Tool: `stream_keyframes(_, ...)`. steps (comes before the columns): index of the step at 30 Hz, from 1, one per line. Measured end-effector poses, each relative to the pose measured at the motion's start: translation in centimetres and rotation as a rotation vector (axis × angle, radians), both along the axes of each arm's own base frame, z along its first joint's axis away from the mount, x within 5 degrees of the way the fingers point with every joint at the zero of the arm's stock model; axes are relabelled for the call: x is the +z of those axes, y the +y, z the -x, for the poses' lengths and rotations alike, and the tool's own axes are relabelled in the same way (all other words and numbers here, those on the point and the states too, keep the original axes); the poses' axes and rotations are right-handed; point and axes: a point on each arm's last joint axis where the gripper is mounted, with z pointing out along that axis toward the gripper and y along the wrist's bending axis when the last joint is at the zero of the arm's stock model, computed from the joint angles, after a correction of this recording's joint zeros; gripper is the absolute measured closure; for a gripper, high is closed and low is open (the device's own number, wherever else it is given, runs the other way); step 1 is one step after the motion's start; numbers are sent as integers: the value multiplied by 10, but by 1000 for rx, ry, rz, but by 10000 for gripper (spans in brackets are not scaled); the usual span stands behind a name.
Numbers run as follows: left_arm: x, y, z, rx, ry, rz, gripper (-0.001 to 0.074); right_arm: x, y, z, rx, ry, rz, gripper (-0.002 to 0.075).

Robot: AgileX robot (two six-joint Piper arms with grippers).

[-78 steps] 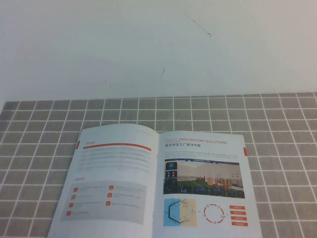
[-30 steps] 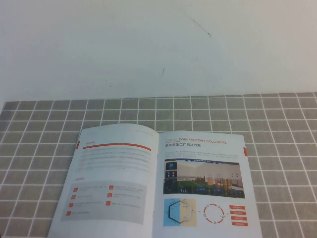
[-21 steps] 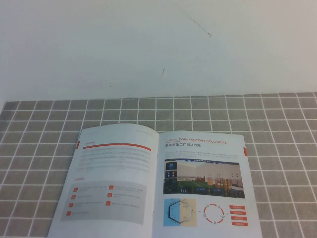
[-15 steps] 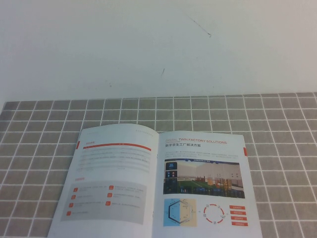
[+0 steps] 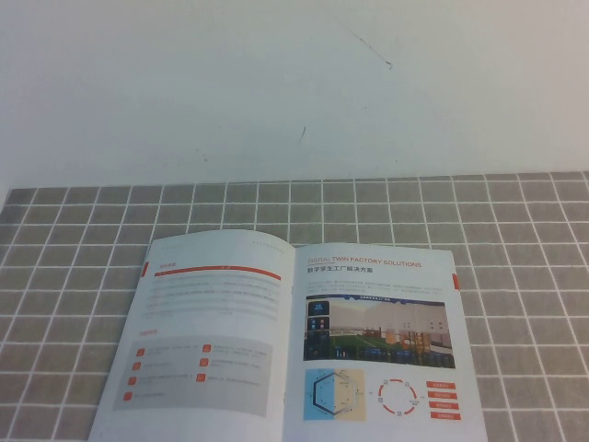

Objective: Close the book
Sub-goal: 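Close the open booklet and leave it lying on the table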

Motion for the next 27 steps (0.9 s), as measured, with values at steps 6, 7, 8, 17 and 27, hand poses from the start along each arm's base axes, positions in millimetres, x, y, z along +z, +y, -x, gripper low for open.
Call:
stream_keyframes(6,0,0,0,0,-3,0,738,0,-3,0,5,1,-67,729)
stream_keyframes(7,0,0,0,0,-3,0,738,0,-3,0,5,1,-69,729)
stream_keyframes(8,0,0,0,0,-3,0,738,0,-3,0,5,1,-69,729)
stream_keyframes(17,0,0,0,-7,5,11,738,-1,-3,0,-6,8,-55,729)
stream_keyframes(27,-4,-1,-3,-66,92,104,738,-1,-2,-2,-25,67,-6,729)
